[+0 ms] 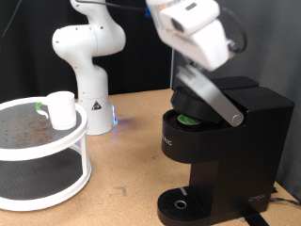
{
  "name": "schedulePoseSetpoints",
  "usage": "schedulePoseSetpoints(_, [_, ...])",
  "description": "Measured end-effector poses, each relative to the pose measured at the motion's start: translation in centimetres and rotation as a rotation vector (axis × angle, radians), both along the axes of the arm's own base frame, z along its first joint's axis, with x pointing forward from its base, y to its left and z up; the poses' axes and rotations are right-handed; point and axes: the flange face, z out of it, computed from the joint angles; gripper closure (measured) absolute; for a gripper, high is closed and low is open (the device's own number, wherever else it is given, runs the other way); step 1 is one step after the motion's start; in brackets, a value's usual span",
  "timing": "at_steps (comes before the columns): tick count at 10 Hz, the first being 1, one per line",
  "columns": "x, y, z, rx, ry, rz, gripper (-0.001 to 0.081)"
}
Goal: Make a cup of coffee with the keurig machine
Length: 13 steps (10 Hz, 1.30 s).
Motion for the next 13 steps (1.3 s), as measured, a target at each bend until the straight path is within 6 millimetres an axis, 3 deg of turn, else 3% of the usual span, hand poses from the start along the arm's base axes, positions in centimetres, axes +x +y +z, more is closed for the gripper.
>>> schedulePoseSetpoints(7, [-0.6,-5.4,-6.8,-0.047,-0.022,0.007,0.0803])
schedulePoseSetpoints(9, [-0.8,-6.2,-7.7,-0.051,-0.034,-0.002,0.0803])
schedulePoseSetpoints(13, [-0.5,-6.3,-7.2,0.054,-0.042,-0.072,0.0803])
